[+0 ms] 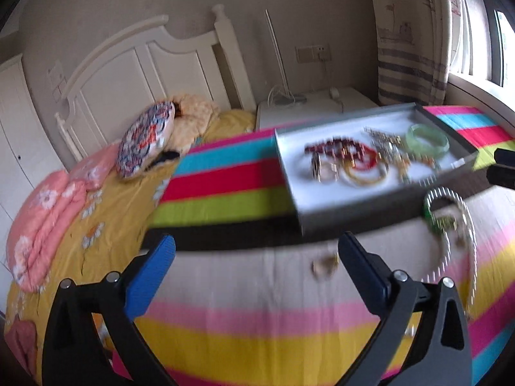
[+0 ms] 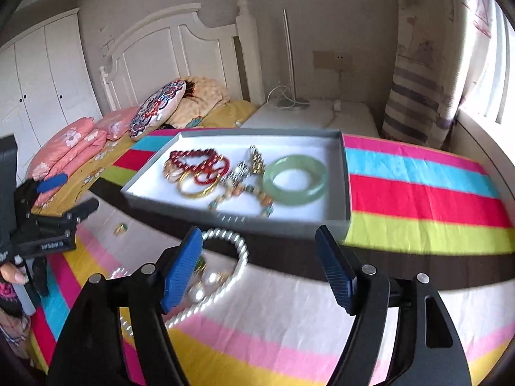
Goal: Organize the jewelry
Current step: 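Lift both tools away from the tray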
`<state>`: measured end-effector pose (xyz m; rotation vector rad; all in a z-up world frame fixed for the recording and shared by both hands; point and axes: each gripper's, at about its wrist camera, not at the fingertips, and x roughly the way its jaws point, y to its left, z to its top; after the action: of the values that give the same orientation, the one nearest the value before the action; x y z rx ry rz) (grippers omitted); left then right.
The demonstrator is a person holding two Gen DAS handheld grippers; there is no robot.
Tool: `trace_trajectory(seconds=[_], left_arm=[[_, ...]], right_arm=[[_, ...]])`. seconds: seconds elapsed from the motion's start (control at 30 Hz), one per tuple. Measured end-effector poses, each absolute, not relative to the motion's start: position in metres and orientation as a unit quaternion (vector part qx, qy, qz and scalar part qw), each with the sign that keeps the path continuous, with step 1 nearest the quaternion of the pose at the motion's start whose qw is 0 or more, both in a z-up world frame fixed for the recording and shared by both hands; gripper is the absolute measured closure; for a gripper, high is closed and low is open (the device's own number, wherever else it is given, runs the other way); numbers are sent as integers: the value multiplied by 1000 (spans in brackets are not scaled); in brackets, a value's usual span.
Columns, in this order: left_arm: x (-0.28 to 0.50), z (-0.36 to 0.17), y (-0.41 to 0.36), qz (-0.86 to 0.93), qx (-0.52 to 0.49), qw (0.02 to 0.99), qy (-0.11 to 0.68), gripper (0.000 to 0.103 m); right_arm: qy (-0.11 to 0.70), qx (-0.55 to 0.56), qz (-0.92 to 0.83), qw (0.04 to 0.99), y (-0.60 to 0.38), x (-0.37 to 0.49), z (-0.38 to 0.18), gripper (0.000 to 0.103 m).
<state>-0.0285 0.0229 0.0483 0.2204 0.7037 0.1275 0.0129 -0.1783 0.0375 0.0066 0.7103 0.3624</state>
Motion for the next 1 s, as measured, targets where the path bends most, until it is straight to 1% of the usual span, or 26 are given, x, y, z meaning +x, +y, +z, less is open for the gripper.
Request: trace_trajectory(seconds=[0.23,0.5,0.77,1.0], left_arm=[[-72,25,42,44,58,924,374,3],[-81,17,67,34,-6,917,398,3],[-74,16,57,21,13,913,407,3],[-47,18,38,-9,44,908,416,3]], right_arm=[[364,4,179,914,-166,-15,25,31],[367,-34,174,913,-140,-32,15,31],[374,-22,157,914,-145,-28,12,31],[373,-28,157,914,-143,-28,12,31]])
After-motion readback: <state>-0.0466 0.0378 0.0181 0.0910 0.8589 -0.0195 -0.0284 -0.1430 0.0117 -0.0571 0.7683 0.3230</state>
